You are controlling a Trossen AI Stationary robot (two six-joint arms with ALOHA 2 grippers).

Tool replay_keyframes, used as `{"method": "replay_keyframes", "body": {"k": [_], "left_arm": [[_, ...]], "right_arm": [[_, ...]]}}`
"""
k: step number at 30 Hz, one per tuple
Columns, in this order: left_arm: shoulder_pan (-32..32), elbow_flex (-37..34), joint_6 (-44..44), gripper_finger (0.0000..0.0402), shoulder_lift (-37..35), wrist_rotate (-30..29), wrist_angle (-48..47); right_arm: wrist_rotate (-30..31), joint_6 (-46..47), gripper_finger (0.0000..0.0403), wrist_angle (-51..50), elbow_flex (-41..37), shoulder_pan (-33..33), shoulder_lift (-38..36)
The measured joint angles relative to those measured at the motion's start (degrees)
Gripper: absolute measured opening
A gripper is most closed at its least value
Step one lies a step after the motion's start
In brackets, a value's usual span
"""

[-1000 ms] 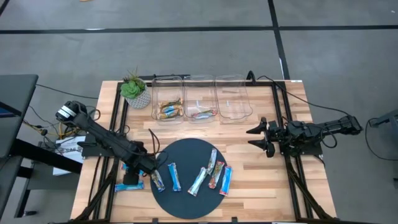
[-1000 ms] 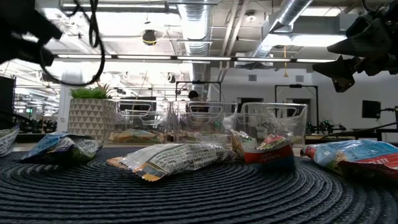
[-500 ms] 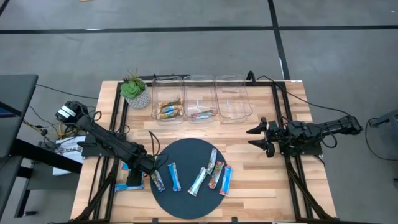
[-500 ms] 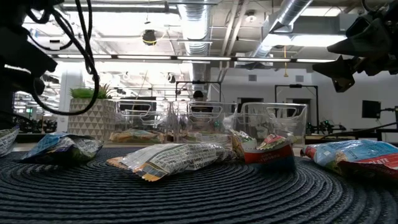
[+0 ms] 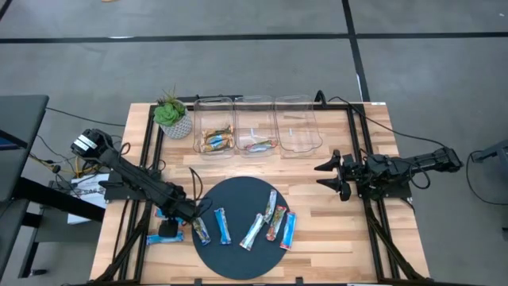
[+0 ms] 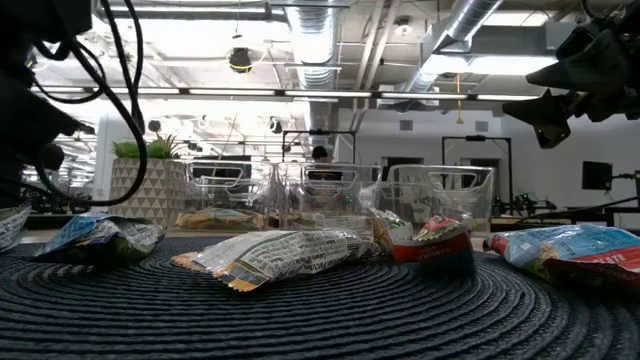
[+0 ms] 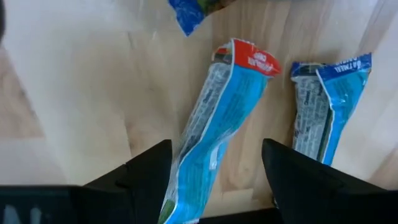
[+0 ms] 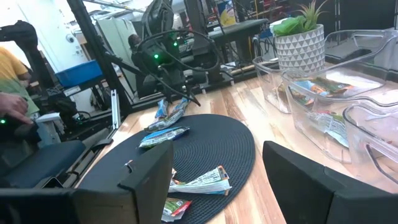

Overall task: Pick and place Granola Bars by type
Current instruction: Put the red bar into the center transparent bin

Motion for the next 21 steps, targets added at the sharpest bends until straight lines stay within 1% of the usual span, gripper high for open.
{"method": "replay_keyframes", "body": {"k": [2,8,16,19,21], "left_arm": [[-0.04,-0.95,-0.02,0.024,0.0,-0.02,1.5],[-0.04,-1.19,-0.29,0.0226,0.0,-1.77,1.97],[-0.04,-1.19,-3.43,0.0192,0.0,-2.1,3.28],[-0.24,-1.2,-4.35,0.0181,0.0,-2.15,4.68],[-0.35,-2.19,-4.45,0.0175,0.0,-1.86,7.34]], "right_arm": [[0.0,-0.01,0.0244,0.0,-0.01,0.01,0.01],[0.0,-0.01,0.0244,0.0,0.01,0.0,0.0],[0.02,0.0,0.0244,0.0,-0.01,-0.01,0.01],[0.0,-0.01,0.0244,0.0,0.01,-0.01,0.01],[0.02,-0.01,0.0244,0.0,0.01,0.01,0.0]]}}
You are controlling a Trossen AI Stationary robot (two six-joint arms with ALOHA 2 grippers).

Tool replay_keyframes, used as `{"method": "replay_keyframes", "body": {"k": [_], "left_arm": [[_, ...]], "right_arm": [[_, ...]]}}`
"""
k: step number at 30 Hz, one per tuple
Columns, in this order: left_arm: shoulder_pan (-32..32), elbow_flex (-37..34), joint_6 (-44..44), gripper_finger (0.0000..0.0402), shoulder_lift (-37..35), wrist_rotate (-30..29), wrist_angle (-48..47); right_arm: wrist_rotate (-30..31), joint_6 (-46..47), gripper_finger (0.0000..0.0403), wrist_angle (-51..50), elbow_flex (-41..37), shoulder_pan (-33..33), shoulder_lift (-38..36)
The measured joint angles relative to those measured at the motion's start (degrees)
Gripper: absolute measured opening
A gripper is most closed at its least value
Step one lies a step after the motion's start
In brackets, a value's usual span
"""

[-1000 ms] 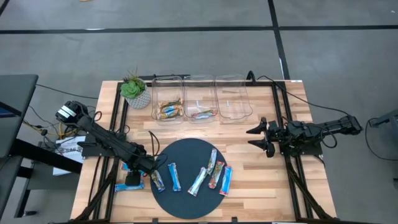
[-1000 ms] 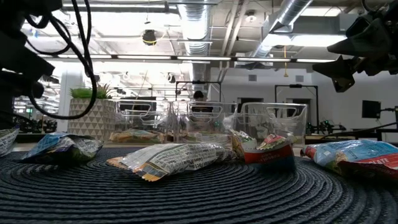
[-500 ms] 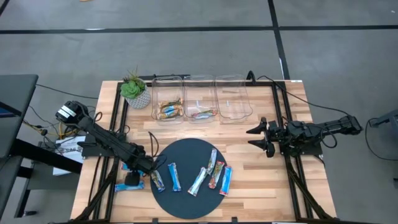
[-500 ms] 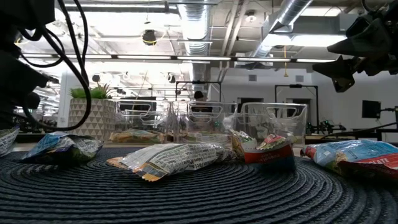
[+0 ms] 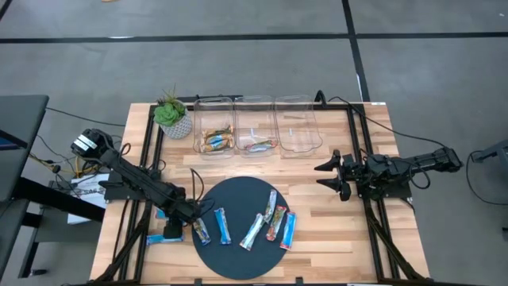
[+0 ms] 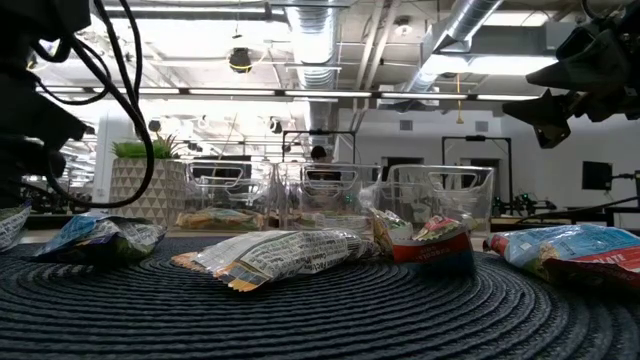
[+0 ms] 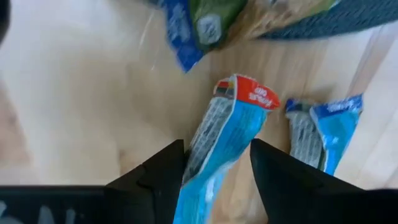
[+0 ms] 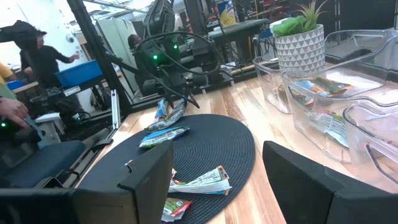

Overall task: Pick and place Granola Bars by type
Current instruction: Put the red bar into the center transparent bin

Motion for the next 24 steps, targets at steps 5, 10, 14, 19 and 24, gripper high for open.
{"method": "replay_keyframes", "body": {"k": [5,10,14,19,24], "left_arm": [[-0.04,-2.86,-2.42,0.0168,-0.28,1.35,5.12],[-0.09,-2.86,-2.57,0.016,-0.19,0.74,4.78],[-0.09,-2.88,-3.64,0.0144,-0.15,0.29,4.71],[-0.09,-2.93,-4.36,0.0112,-0.13,-0.04,4.73],[-0.07,-2.98,-5.07,0.0085,-0.11,-0.18,4.99]], "right_arm": [[-0.02,0.02,0.0244,0.0,-0.02,-0.02,0.0],[-0.02,0.0,0.0244,0.03,0.0,0.0,-0.01],[-0.01,0.01,0.0244,0.03,-0.01,-0.01,0.01],[-0.02,0.01,0.0244,0.03,0.0,-0.01,0.01],[-0.02,0.0,0.0244,0.02,0.0,-0.02,0.02]]}}
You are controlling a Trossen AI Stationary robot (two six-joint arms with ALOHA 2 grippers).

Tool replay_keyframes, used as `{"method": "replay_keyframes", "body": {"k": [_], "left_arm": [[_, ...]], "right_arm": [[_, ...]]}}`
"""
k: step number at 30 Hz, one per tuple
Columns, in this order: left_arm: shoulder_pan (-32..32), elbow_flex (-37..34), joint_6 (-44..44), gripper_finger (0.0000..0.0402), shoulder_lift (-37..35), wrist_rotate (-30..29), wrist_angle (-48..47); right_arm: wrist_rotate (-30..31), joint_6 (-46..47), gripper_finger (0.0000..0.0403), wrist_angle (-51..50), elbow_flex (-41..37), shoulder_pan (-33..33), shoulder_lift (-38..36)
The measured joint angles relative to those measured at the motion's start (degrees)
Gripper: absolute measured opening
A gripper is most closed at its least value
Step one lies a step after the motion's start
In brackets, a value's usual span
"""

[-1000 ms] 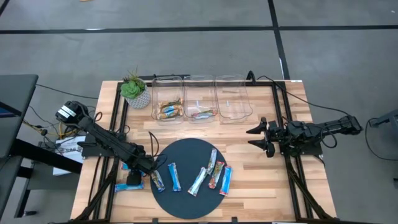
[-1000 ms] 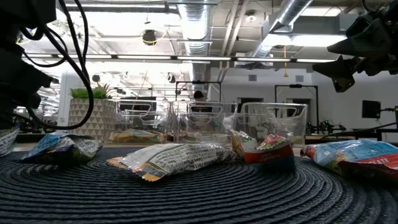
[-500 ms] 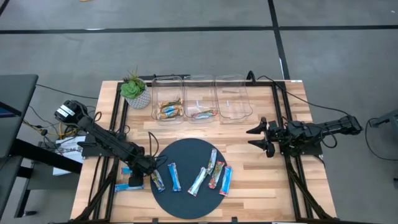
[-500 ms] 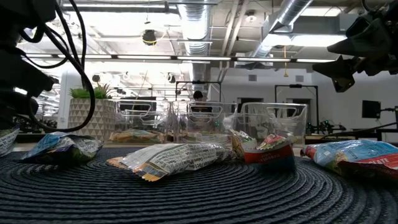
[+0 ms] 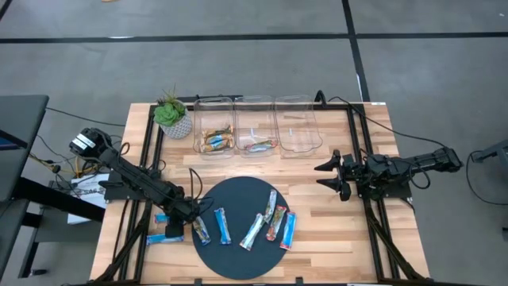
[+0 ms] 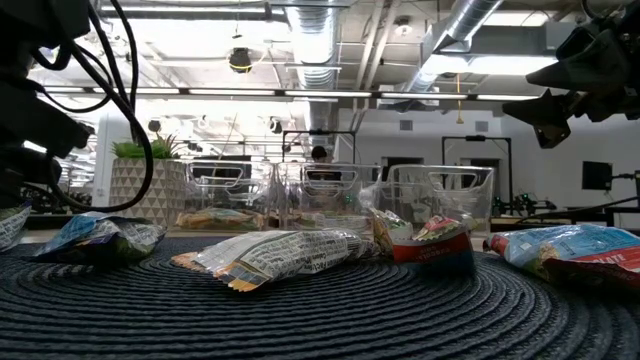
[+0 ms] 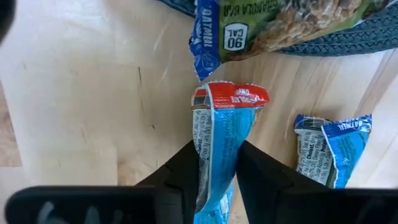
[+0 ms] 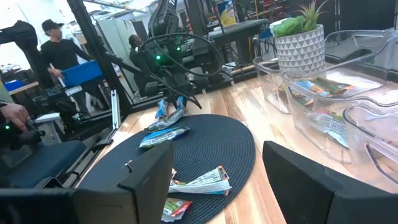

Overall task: Pick and place Granola Bars by type
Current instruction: Put the red bar into the center transparent bin

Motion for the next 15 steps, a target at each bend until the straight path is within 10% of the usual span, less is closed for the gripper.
{"method": "replay_keyframes", "body": {"k": [15], "left_arm": [[1.13,-0.2,-4.06,0.0072,-3.04,-2.56,2.73]], "right_arm": [[0.0,0.0,0.0244,0.0,0.0,0.02,0.0]]}}
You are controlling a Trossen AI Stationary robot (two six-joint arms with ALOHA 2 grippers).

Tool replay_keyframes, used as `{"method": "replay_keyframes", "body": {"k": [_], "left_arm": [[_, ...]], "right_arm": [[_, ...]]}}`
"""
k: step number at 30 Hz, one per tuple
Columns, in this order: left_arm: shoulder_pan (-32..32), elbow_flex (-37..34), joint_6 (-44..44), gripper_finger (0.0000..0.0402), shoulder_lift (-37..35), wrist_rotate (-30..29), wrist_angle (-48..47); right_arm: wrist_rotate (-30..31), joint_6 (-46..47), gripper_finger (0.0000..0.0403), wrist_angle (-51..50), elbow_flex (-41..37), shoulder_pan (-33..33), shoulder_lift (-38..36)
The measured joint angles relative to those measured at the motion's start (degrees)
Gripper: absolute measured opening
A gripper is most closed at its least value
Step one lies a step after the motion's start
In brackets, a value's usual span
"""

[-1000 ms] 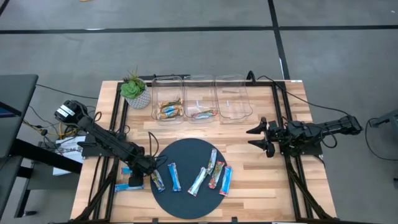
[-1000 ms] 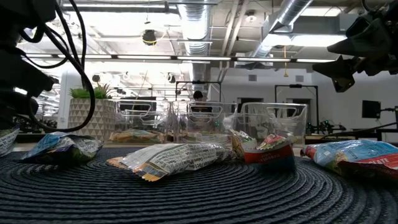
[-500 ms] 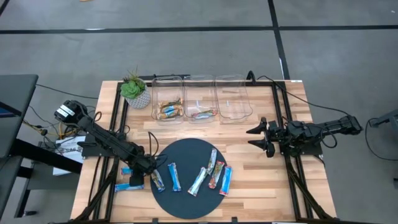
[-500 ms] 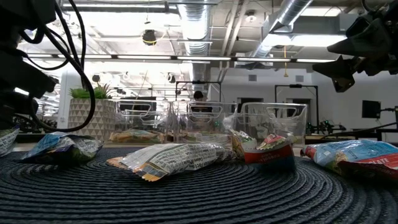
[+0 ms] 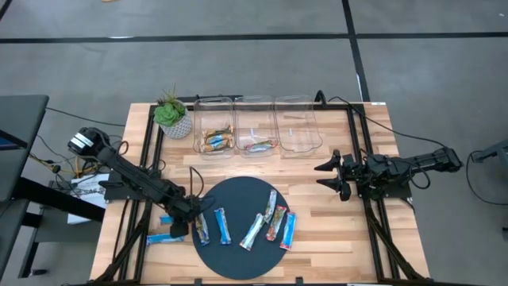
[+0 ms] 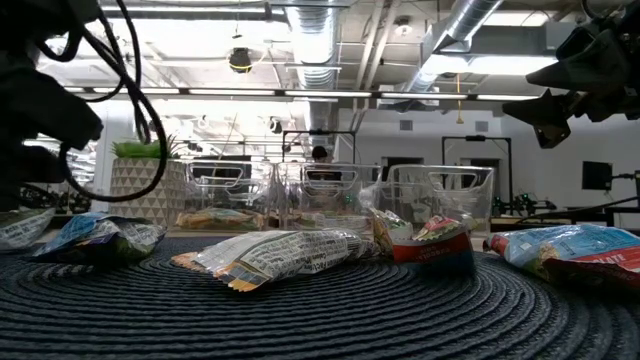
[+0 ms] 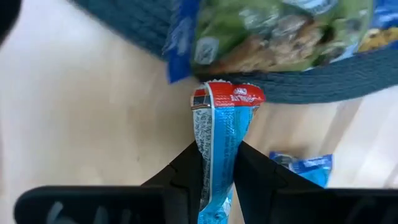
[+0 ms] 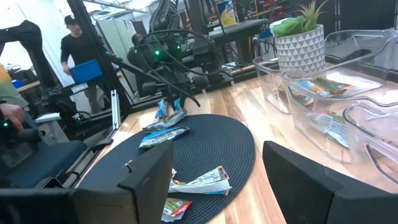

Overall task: Pick and place Granola Bars by type
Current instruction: Put the red bar into the center transparent bin

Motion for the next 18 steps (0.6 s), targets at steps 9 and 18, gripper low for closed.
{"method": "replay_keyframes", "body": {"k": [9,18], "left_arm": [[1.28,-0.02,-2.52,0.0072,-5.22,-1.54,-0.79],[4.87,0.04,-5.98,0.0072,-15.01,-10.11,0.58]], "right_arm": [[0.01,0.0,0.0244,0.0,0.01,0.01,0.0],[0.0,0.01,0.0244,0.0,-0.02,-0.01,0.0]]}}
